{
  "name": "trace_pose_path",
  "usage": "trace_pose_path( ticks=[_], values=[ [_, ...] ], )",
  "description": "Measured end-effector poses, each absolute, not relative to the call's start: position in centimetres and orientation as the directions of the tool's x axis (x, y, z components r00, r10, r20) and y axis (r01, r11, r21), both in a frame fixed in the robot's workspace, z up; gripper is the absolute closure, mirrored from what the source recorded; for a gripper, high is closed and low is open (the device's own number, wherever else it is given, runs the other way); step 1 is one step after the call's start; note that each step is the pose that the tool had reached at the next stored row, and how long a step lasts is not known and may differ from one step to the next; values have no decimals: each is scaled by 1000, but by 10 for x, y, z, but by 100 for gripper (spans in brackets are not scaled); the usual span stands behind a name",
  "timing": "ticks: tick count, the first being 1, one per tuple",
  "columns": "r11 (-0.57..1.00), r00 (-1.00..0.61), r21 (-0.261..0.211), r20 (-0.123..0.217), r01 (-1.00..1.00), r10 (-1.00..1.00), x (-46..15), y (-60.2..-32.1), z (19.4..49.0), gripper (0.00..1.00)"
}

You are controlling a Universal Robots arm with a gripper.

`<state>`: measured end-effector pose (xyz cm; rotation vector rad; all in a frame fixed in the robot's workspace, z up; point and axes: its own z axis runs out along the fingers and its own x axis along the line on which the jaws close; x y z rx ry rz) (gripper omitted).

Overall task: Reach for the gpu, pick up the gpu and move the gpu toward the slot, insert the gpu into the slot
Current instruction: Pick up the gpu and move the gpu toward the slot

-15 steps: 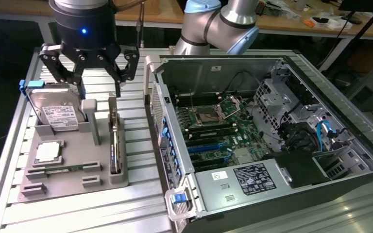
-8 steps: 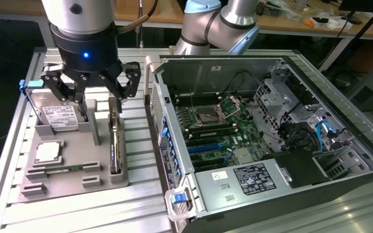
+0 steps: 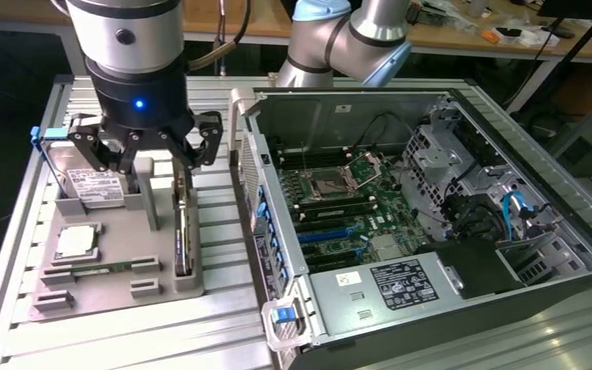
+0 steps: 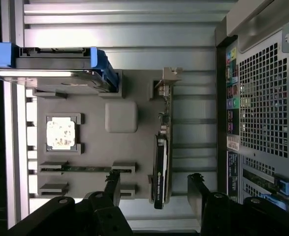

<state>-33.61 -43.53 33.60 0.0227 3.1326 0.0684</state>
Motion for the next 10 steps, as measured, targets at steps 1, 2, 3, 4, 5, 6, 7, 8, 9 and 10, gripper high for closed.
trace_pose_path(
  ticks=[1, 2, 3, 4, 5, 6, 7, 8, 9, 10],
  values=[
    [999, -1000, 44, -8, 14, 15, -336, -437, 334, 34],
    [999, -1000, 44, -8, 14, 15, -336, -439, 332, 34],
    [999, -1000, 44, -8, 14, 15, -335, -441, 331, 34],
    [999, -1000, 44, -8, 14, 15, -333, -443, 328, 34],
    [999, -1000, 44, -8, 14, 15, -331, -445, 326, 34],
    [999, -1000, 44, -8, 14, 15, -329, -447, 324, 34],
    [999, -1000, 44, -8, 14, 15, -327, -448, 322, 34],
    [999, -1000, 44, -8, 14, 15, -324, -449, 320, 34],
    [999, -1000, 44, -8, 14, 15, -322, -449, 318, 34],
    [999, -1000, 44, -8, 14, 15, -321, -450, 316, 34]
  ],
)
